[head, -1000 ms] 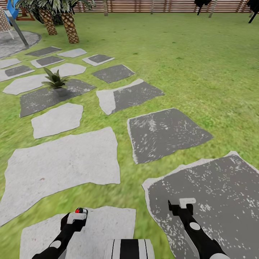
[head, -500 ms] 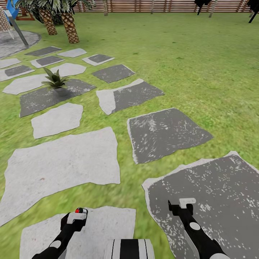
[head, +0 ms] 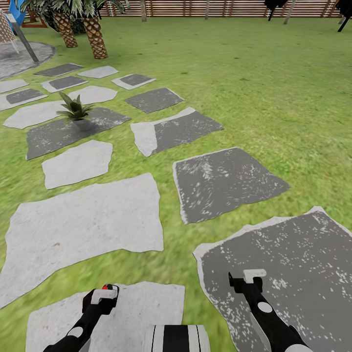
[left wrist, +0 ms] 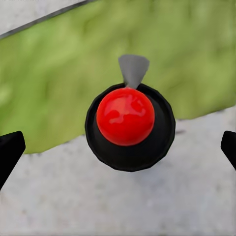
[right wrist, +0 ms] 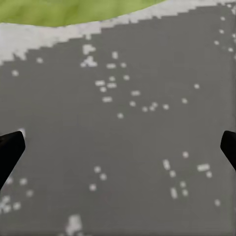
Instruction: Pick up the pesticide atomizer in the garden and spray insectifuge to fully cover both potted plants in the garden.
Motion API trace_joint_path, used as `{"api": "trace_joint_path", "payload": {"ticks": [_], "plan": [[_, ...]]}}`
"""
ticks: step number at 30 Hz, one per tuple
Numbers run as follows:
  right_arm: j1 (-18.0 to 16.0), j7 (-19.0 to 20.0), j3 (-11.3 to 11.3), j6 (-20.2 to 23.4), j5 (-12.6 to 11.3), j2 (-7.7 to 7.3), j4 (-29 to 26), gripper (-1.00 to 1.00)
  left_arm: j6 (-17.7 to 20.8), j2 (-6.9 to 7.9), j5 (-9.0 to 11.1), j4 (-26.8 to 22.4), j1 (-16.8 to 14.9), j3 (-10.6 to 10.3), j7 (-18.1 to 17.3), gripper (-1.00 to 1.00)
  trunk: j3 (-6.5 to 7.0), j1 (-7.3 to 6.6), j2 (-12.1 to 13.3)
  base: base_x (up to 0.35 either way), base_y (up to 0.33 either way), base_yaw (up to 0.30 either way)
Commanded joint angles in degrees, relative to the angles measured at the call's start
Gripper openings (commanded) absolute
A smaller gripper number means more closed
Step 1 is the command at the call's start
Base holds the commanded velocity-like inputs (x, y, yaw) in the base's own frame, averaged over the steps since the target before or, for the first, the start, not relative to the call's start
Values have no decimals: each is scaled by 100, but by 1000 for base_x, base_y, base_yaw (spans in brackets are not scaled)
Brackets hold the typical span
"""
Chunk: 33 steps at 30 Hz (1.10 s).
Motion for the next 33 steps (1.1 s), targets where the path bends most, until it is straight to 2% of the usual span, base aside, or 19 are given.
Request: {"api": "trace_joint_path", "payload": {"ticks": [1,33], "plan": [[-2,-24,1,-14,33,0,4,100,-18,1,-37,5,-3,7,0,100,-3,-1,-1,0,0,0],[-2,-24,1,-14,33,0,4,100,-23,-8,-37,-4,-3,7,0,100,-62,-1,-1,10,0,0]]}}
